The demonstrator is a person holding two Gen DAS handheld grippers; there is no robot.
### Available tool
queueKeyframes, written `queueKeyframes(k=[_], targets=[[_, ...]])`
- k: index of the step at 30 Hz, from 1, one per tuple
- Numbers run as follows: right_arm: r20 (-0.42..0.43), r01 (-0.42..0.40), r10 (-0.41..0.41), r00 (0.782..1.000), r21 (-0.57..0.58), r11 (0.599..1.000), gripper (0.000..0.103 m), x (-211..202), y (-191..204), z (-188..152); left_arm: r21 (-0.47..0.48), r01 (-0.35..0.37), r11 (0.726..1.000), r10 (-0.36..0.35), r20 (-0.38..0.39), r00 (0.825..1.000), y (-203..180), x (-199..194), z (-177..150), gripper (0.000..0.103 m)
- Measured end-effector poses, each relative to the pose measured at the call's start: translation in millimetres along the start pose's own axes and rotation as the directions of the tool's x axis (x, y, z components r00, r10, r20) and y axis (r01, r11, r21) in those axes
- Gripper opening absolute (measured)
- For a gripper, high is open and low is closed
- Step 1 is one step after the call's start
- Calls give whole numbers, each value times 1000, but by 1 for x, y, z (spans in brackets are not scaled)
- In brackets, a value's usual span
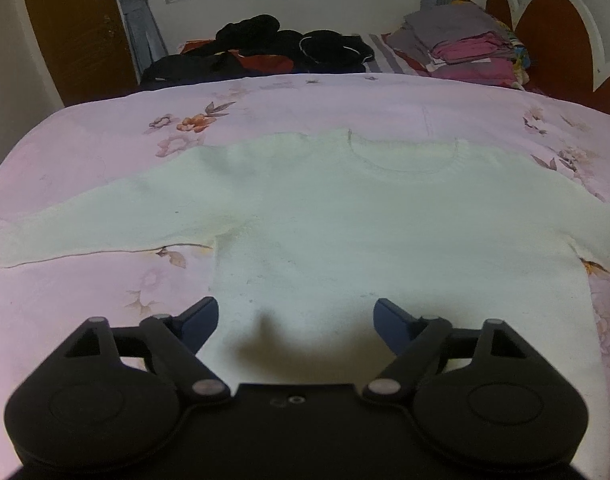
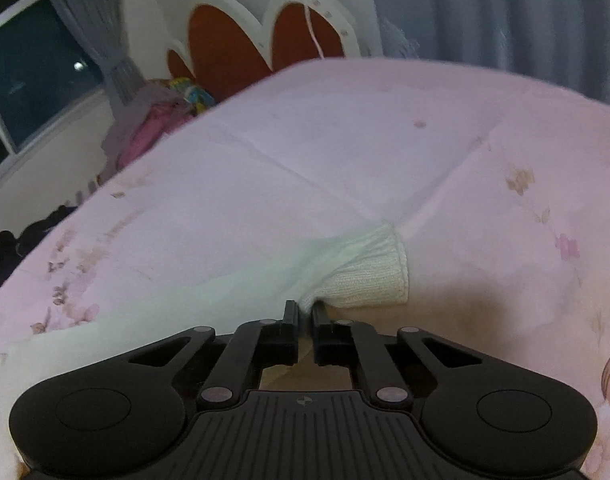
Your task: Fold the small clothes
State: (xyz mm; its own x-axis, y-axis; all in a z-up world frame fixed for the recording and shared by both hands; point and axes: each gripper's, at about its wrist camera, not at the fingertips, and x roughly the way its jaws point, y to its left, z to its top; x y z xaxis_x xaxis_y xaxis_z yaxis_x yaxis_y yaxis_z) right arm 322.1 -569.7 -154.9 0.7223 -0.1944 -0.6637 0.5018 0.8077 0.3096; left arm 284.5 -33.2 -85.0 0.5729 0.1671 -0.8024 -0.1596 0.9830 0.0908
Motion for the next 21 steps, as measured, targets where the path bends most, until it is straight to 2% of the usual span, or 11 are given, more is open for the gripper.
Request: queueKeyframes(k=[5,9,12,16,21], targets=[[44,-102,106,993,-80,992,5,-21,40,4,2,2,1000,-2,26,1000,7,-1,1,83],[39,-231,240,970,-153,961,5,-42,92,-2,-24,13,1000,-13,25,1000,18,-3,4,83],[17,-336,347,938,-214,917,5,-57,141,-16,-41,10,999,-8,32,999,31,-7,4,83],[-63,-480,483,874,-275,833,5,-74,216,-49,-64,-5,998,8,49,999,54,-11,2,83],[-176,-591,567,805,-319,741,5,-83,300,-109,-114,-33,993,38,38,999,85,-6,1,85]])
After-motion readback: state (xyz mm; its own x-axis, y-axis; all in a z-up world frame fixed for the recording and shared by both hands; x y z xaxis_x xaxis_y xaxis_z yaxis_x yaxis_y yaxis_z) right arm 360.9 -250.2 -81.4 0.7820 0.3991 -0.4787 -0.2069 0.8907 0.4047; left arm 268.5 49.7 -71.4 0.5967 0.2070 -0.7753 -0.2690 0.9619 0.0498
